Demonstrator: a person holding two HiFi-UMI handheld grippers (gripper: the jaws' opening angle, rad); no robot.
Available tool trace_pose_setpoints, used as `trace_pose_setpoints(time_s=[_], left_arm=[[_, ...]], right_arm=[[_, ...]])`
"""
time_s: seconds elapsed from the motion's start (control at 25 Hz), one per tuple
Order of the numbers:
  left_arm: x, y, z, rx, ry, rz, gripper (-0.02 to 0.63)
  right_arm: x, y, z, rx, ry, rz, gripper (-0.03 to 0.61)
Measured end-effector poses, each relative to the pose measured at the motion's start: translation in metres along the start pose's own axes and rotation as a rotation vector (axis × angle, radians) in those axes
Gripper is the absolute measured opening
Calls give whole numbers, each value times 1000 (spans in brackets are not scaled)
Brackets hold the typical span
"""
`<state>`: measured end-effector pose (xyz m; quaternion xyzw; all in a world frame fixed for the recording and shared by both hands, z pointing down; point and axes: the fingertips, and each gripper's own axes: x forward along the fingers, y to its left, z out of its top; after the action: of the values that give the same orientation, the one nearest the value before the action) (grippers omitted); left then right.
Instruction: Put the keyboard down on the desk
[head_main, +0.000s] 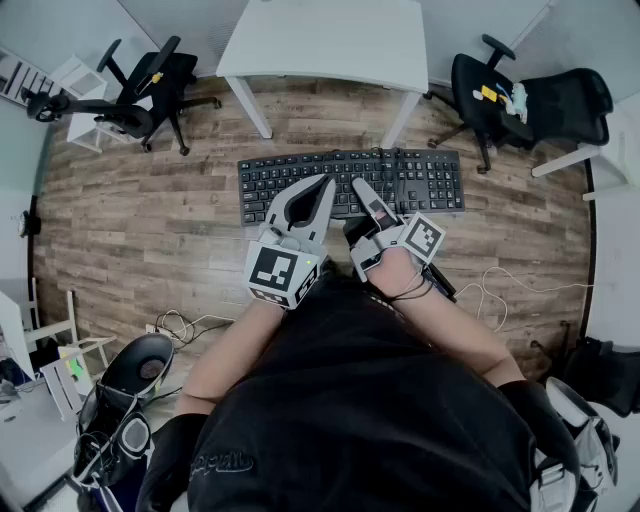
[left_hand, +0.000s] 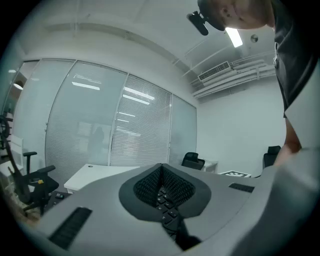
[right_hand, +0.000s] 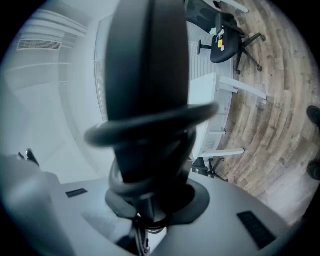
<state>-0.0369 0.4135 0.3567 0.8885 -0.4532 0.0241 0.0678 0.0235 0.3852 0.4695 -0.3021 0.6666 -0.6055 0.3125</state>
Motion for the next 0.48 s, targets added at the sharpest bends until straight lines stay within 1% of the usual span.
trace_pose_setpoints(time_s=[0.16,0.48], left_arm=[[-1,-4,-4,-4,13,-13,15],[-2,-1,-5,-10,4,-8,15]], right_arm=[[1,2,-1,-9,5,2,91],[2,-2,0,0,6,5,92]])
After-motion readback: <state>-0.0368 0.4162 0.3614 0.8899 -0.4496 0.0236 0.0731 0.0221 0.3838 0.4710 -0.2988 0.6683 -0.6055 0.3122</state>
